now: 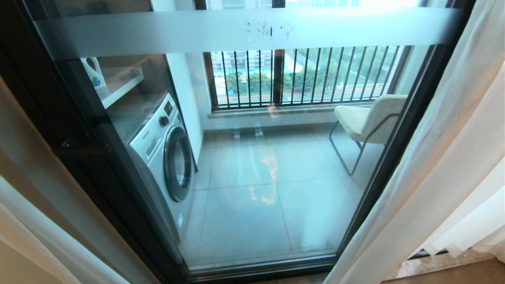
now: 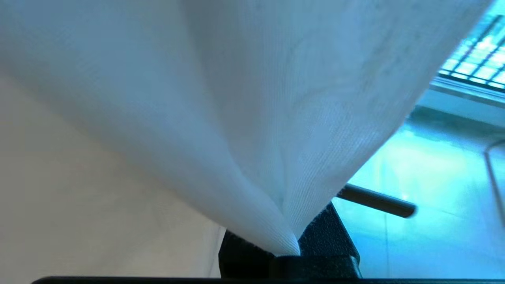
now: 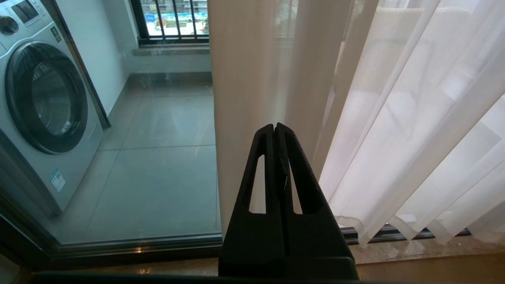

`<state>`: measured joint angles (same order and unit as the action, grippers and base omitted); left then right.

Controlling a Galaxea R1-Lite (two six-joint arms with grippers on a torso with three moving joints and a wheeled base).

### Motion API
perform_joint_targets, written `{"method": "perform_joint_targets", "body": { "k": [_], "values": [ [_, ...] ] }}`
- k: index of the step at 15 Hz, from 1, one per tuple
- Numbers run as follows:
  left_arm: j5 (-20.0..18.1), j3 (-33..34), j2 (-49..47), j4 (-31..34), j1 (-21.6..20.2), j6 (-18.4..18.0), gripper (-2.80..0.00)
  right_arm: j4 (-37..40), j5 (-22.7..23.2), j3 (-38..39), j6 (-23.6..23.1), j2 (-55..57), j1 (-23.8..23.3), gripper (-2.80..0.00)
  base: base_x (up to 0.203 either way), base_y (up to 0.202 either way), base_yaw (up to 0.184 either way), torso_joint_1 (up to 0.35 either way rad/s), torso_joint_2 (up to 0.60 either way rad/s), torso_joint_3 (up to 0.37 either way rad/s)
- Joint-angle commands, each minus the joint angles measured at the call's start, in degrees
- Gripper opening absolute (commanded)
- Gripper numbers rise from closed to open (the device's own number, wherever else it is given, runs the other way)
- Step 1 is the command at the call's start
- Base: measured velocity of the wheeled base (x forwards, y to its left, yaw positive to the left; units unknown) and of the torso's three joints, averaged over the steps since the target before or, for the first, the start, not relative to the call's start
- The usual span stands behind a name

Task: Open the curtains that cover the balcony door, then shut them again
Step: Close the inner curtains on both sides

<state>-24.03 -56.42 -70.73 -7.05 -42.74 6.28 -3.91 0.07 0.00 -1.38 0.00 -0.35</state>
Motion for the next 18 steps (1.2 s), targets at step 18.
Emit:
{"method": "perform_joint_targets", "body": {
  "k": [18],
  "values": [
    [2.8,-0.74,2.54,-0.07,25.48,1.46,-2.8,-0.04,0.01,0.0,-0.03,0.0,-0.09,-2.8,0.0,0.0,0.0,0.0,0.0,0.0]
  ]
}}
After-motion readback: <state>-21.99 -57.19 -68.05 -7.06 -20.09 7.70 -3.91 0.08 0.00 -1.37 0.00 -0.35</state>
